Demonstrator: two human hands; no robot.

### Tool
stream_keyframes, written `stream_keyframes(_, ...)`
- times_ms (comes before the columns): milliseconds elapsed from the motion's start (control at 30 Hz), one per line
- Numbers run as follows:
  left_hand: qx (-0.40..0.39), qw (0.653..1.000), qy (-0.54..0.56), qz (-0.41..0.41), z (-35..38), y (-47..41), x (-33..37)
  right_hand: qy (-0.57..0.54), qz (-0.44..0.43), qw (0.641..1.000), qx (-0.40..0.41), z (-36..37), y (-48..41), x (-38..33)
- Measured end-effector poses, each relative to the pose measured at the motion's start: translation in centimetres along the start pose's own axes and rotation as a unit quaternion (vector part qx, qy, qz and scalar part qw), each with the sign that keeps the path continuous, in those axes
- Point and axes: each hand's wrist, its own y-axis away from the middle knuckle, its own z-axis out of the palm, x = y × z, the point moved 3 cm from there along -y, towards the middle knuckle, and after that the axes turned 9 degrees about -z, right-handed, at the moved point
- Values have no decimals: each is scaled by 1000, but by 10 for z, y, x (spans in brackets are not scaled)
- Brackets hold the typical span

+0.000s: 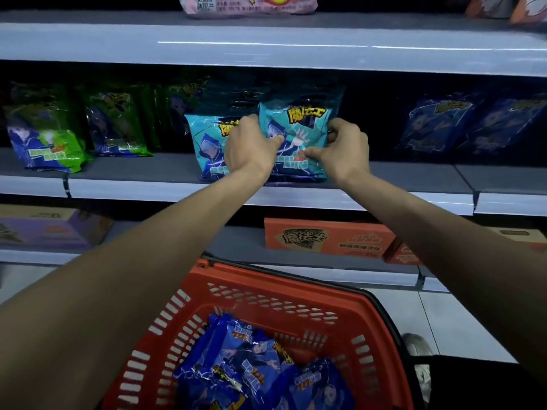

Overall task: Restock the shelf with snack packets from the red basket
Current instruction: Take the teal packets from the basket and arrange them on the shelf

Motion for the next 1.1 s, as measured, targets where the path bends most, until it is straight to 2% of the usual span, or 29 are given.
stream_keyframes(200,1,1000,16,22,9,-2,-2,-18,-31,999,-11,3,-4,13)
stream_keyframes(333,-8,1000,6,2,19,4,-11,-12,-54,998,-31,6,3,22)
stream_keyframes(467,-1,1000,1,-6,25,11,-15,-11,-55,998,-17,11,9,31)
stream_keyframes(867,-24,998,-2,-53,9,16,-5,-17,22,1000,7,6,13,27)
stream_keyframes(1100,15,998,-42,-37,-13,21,-6,-27,33,999,4,-4,20,12)
